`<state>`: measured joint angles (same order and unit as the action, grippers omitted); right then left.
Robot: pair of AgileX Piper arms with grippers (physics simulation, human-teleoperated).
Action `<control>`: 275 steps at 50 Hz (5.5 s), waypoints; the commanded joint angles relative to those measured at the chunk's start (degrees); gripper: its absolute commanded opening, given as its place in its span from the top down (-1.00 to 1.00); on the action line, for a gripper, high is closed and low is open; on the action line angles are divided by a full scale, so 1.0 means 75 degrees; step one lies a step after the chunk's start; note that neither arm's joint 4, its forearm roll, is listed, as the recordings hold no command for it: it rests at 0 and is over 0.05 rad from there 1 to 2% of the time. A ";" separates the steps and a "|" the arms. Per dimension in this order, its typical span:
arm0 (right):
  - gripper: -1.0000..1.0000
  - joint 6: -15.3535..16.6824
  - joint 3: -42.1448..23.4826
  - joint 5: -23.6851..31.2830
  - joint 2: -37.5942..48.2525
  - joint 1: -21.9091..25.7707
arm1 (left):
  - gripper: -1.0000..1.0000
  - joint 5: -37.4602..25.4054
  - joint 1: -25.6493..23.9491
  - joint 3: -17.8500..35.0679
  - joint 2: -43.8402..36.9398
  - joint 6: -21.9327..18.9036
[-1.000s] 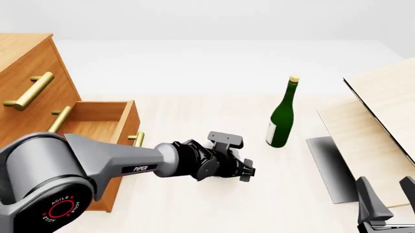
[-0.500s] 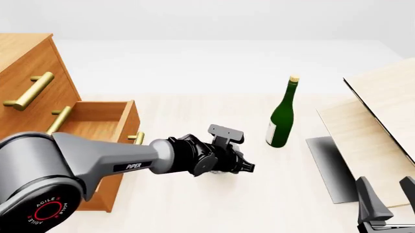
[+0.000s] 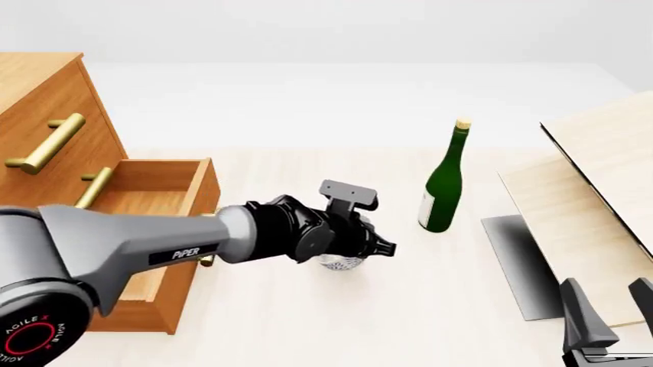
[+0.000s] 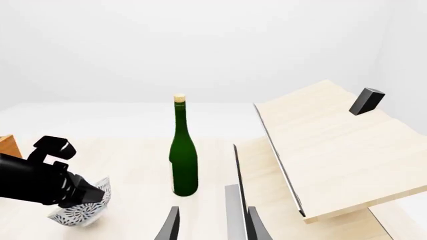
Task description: Put the bowl in the bottom drawer of the cabinet.
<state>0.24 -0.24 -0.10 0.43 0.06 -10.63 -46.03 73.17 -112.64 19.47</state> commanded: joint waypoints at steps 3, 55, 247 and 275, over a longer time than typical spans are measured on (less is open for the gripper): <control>-1.00 -0.0001 0.0000 0.0000 0.0000 0.0000 | 1.00 -0.0160 0.0247 0.0074 0.0313 -0.0390; -1.00 0.0000 0.0000 0.0000 0.0000 0.0000 | 1.00 -0.0336 0.0887 -0.0670 0.2755 -0.0822; -1.00 0.0001 0.0006 -0.0003 -0.0005 -0.0010 | 1.00 0.0584 0.5037 -0.5205 0.6631 -0.0526; -1.00 -0.0001 0.0006 -0.0003 -0.0005 -0.0012 | 1.00 0.0778 0.5245 -0.5540 0.6492 -0.0581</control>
<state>0.24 -0.20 -0.12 0.39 -0.03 -5.61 -7.09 32.02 -63.19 15.61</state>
